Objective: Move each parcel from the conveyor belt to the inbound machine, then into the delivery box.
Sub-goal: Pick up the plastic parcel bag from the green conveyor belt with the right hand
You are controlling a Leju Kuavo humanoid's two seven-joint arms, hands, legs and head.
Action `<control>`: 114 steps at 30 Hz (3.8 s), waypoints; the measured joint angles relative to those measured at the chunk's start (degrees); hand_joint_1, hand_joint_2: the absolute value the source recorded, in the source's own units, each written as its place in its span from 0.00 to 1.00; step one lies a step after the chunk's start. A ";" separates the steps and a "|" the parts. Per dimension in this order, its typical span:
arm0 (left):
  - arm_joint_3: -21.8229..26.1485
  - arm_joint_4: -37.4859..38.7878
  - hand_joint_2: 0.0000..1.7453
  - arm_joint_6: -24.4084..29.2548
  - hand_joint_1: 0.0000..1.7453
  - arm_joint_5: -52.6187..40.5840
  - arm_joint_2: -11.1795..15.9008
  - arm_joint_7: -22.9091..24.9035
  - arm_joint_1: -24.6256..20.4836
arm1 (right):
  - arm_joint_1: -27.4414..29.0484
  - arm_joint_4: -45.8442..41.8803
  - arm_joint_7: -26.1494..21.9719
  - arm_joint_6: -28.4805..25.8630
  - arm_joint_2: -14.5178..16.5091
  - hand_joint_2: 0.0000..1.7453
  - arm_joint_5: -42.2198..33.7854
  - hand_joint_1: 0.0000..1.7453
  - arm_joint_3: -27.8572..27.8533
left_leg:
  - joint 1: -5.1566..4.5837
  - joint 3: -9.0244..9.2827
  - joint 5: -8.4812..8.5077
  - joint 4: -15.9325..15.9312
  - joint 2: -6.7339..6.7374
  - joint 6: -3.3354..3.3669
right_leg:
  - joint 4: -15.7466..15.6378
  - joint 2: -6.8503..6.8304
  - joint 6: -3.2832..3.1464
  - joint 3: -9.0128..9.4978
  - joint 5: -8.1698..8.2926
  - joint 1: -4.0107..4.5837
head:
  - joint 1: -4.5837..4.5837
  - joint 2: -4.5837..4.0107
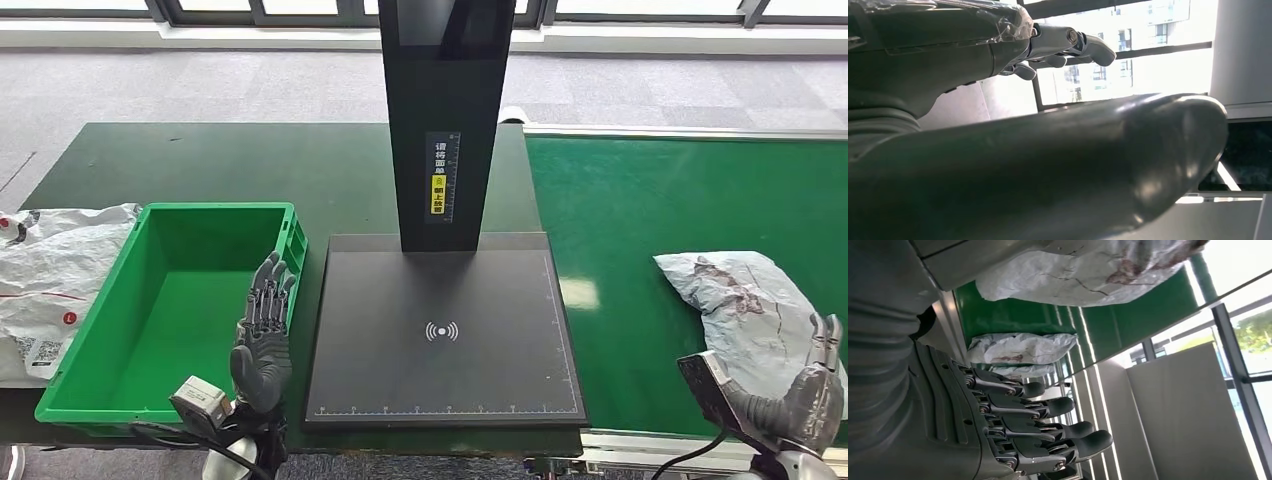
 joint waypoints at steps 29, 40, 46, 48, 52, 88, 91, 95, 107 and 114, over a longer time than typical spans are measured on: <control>-0.01 5.73 0.00 -0.66 0.00 0.23 0.65 0.52 -2.26 | -17.47 42.10 -2.22 -0.20 -15.41 1.00 -3.42 0.00 -2.19 | -0.22 -0.07 0.11 0.01 0.00 0.25 | 0.01 -0.02 0.18 -0.04 0.04 -0.22 | 0.00 0.00; -0.21 9.67 0.00 -0.85 0.00 0.78 0.66 0.54 -5.54 | -19.34 46.95 1.16 6.91 -15.66 1.00 -2.88 0.00 -2.29 | -0.23 -0.06 0.11 0.01 -0.01 0.25 | 0.02 -0.02 0.22 -0.03 0.07 -0.22 | 0.00 0.00; -0.22 10.55 0.00 -0.90 0.00 0.63 0.66 0.55 -5.97 | -19.77 49.47 6.11 12.05 -14.34 1.00 0.45 0.00 -1.36 | -0.20 -0.06 0.11 0.01 -0.02 0.25 | 0.03 -0.01 0.22 -0.02 0.06 -0.20 | -0.02 0.00; -0.22 10.55 0.00 -0.90 0.00 0.63 0.66 0.55 -5.97 | -19.78 49.49 6.14 12.09 -14.34 1.00 0.46 0.00 -1.36 | -0.20 -0.06 0.11 0.01 -0.02 0.25 | 0.03 -0.01 0.22 -0.02 0.06 -0.20 | -0.02 0.00; -0.22 10.71 0.00 -0.90 0.00 0.45 0.67 0.55 -5.95 | -20.08 50.04 6.87 12.98 -14.18 1.00 0.92 0.00 -0.82 | -0.20 -0.06 0.11 0.01 -0.02 0.25 | 0.03 -0.02 0.22 -0.01 0.06 -0.20 | 0.00 0.00; -0.22 7.88 0.00 -3.60 0.00 3.33 0.79 0.71 -2.39 | -9.80 17.30 -15.53 -1.19 -2.46 1.00 -23.43 1.00 8.15 | -0.19 -0.17 0.11 -0.01 -0.21 0.26 | 0.02 -0.16 0.29 -0.04 0.01 -0.19 | -0.01 0.00; -0.21 7.88 0.00 -3.79 0.00 3.88 0.90 0.27 -2.40 | -6.98 9.97 -15.42 -3.74 -1.23 1.00 -22.88 1.00 12.00 | -0.19 -0.19 0.11 -0.01 -0.23 0.26 | 0.01 -0.20 0.30 -0.05 0.00 -0.20 | -0.01 0.00; -0.19 7.83 0.00 -4.03 0.00 4.87 1.04 0.03 -2.41 | -2.37 -0.40 -15.25 -7.87 0.37 1.00 -19.50 1.00 18.29 | -0.19 -0.22 0.11 -0.01 -0.28 0.26 | 0.02 -0.26 0.31 -0.05 -0.01 -0.20 | 0.00 0.00; -0.17 7.81 0.00 -4.42 0.00 5.20 1.07 0.00 -2.53 | 4.97 -15.92 -11.23 -10.61 2.30 1.00 -14.60 1.00 31.21 | -0.20 -0.23 0.11 0.00 -0.28 0.26 | -0.01 -0.27 0.31 -0.04 -0.07 -0.22 | 0.00 0.00; -0.17 7.83 0.00 -4.57 0.00 5.20 1.07 0.00 -2.54 | 5.62 -17.55 -11.39 -9.94 2.40 1.00 -13.90 1.00 32.09 | -0.20 -0.22 0.11 0.01 -0.27 0.27 | -0.01 -0.27 0.31 -0.04 -0.06 -0.21 | 0.00 0.00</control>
